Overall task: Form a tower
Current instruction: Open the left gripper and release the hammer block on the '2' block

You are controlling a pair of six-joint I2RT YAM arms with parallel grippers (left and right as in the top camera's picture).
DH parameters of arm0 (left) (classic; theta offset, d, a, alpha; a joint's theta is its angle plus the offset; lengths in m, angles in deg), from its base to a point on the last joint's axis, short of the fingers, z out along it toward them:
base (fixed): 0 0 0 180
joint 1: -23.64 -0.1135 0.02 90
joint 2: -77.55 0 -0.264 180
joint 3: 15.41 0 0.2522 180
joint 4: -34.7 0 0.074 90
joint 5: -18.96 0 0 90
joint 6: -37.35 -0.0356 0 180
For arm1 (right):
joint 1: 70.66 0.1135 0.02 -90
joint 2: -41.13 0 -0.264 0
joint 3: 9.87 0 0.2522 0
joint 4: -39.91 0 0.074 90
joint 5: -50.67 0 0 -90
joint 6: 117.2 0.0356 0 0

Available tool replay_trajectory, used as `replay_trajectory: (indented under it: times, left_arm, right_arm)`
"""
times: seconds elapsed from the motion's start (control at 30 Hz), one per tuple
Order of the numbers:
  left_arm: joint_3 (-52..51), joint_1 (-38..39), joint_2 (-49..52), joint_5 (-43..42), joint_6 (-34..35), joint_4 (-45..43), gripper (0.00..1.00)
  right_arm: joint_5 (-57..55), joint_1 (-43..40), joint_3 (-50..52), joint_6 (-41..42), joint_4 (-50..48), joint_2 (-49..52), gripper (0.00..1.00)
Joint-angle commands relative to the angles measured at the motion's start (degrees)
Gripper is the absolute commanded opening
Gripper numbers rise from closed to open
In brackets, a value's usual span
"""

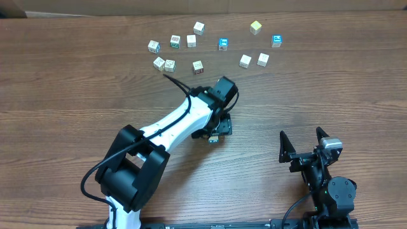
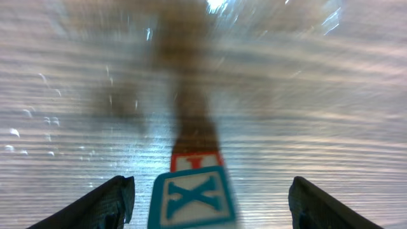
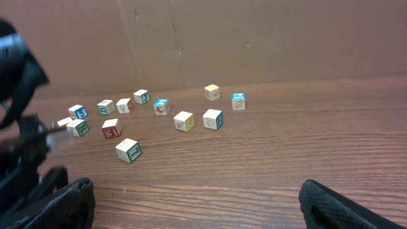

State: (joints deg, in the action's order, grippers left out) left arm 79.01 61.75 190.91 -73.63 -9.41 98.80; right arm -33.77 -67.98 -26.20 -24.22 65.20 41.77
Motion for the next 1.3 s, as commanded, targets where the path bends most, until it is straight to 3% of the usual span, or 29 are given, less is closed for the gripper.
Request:
replay_trajectory:
  times: [0.0, 0.1, 0.37, 0.7, 1.0, 1.27]
  left_arm:
    - [5.5, -0.7, -1.2, 2.8, -1.5, 1.7, 0.73]
    - [5.5, -0.2, -1.2, 3.2, -1.7, 3.5, 0.65]
    - [5.4, 0.2, -1.2, 3.2, -1.7, 6.6, 0.64]
    - [4.8, 0.2, -1.2, 3.2, -1.7, 6.1, 0.42]
    - [4.8, 0.2, -1.2, 2.7, -1.7, 6.3, 0.46]
    - [4.8, 0.2, -1.2, 2.1, -1.7, 6.7, 0.32]
  right_arm:
    - [0.1, 0.3, -1.3, 0.2, 0.9, -0.3, 1.00]
    - [0.1, 0.3, -1.3, 0.2, 0.9, -0.3, 1.00]
    - [0.1, 0.3, -1.3, 0.2, 0.9, -0.3, 1.00]
    - [0.1, 0.3, -1.3, 0.2, 0.9, -0.3, 1.00]
    - [0.1, 0.3, -1.3, 0.2, 0.9, -0.3, 1.00]
    - [0.1, 0.3, -1.3, 0.2, 0.9, -0.3, 1.00]
